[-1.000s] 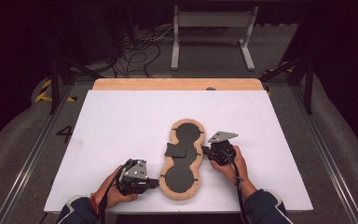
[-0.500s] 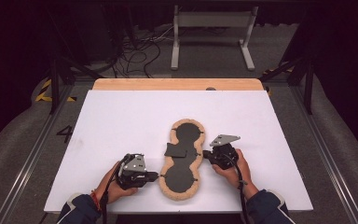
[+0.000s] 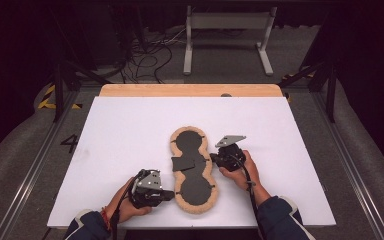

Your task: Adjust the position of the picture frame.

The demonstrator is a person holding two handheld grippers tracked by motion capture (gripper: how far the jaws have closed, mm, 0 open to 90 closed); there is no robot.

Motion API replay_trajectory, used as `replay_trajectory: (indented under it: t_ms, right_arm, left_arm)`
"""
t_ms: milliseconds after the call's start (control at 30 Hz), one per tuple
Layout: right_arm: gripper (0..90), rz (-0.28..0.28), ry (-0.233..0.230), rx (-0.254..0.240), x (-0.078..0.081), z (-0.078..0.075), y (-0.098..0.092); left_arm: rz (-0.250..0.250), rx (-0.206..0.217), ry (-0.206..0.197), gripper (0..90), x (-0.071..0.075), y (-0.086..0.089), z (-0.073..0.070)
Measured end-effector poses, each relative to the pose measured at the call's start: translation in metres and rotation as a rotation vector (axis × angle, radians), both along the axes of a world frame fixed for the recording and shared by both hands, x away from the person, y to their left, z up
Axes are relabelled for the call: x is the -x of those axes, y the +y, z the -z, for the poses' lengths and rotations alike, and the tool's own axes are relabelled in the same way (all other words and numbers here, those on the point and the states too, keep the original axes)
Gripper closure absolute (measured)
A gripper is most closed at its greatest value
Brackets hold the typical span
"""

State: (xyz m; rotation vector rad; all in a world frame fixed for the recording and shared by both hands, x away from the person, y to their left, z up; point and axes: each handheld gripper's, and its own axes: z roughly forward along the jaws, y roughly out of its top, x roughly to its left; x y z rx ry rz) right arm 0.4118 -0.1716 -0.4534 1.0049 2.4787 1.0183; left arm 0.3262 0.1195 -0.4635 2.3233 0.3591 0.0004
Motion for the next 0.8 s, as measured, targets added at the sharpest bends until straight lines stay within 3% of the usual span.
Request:
replay_trajectory:
  t_ms: [167, 333, 400, 500, 600, 700, 767, 800]
  right_arm:
    - [90.0, -0.004, -0.005, 0.01, -0.003, 0.0, 0.0]
    - [86.7, -0.001, 0.002, 0.013, -0.001, -0.002, -0.003]
    - [87.7, -0.004, 0.006, -0.002, 0.002, -0.004, -0.009]
    - [90.0, -0.011, -0.011, 0.007, 0.013, -0.008, -0.017]
    - [90.0, -0.028, -0.025, 0.015, 0.028, -0.011, -0.029]
    - [90.0, -0.035, -0.02, -0.014, 0.048, -0.014, -0.044]
    - [90.0, -0.053, -0.018, -0.044, 0.066, -0.017, -0.053]
    - [90.0, -0.063, -0.019, -0.044, 0.073, -0.017, -0.056]
  left_arm:
    - [-0.005, -0.01, -0.011, 86.4, 0.008, -0.013, -0.001]
    - [-0.001, -0.009, -0.016, 86.2, 0.009, -0.015, -0.001]
    - [0.006, -0.005, -0.012, 85.1, 0.01, -0.015, -0.001]
    - [0.017, -0.017, -0.045, 84.9, 0.009, -0.012, -0.004]
    - [-0.016, 0.006, -0.051, 84.9, 0.005, -0.004, -0.009]
    - [-0.084, 0.039, -0.09, 85.2, -0.008, 0.012, -0.019]
    - [-0.16, 0.058, -0.11, 86.3, -0.025, 0.026, -0.025]
    - [-0.16, 0.058, -0.11, 86.8, -0.025, 0.026, -0.025]
